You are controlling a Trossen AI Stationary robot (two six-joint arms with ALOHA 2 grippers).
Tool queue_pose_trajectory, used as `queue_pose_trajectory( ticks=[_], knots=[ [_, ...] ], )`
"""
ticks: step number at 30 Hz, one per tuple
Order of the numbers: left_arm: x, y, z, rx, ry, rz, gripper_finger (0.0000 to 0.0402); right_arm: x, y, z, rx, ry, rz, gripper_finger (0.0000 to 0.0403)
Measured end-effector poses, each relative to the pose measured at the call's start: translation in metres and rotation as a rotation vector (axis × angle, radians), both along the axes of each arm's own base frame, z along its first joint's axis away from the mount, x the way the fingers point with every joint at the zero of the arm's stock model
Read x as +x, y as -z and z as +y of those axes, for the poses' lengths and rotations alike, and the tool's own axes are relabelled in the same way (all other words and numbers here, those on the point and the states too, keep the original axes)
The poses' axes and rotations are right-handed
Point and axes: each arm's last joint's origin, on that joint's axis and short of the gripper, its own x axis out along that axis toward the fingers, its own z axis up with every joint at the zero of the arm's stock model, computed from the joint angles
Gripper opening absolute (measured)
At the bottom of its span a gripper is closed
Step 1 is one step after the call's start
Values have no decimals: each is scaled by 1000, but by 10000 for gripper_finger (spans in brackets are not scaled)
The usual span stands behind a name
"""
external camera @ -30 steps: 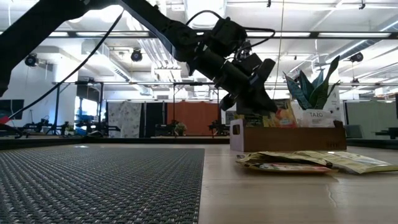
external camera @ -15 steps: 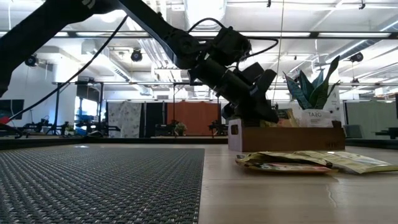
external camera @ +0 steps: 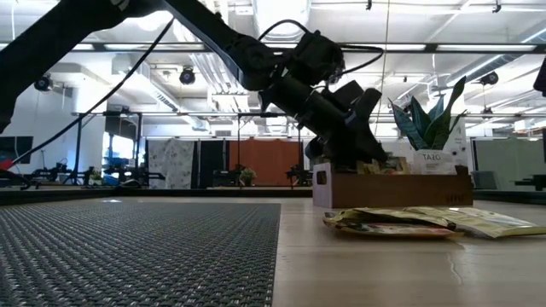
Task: Pick & Place Tea
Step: Put the orange tea bag into the left section of the wooden organizer
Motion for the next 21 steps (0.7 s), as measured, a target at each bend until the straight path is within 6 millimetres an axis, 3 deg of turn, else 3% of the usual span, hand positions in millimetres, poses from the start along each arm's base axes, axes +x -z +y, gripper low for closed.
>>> queue_pose_trajectory(
  ticks=[6, 12, 17, 21],
  knots=[
    [1, -17, -4, -5, 3, 10, 115, 1, -1, 1, 8, -1, -6, 54],
    [-10, -56, -22, -52, 13, 61, 119, 3, -2, 3, 32, -5, -23, 54],
    [-36, -91, -65, -86, 70, 132, 119, 8, 0, 9, 90, -69, -40, 54],
    [-58, -82, -113, -124, 80, 248, 119, 16, 7, 10, 135, -98, -76, 54]
  ],
)
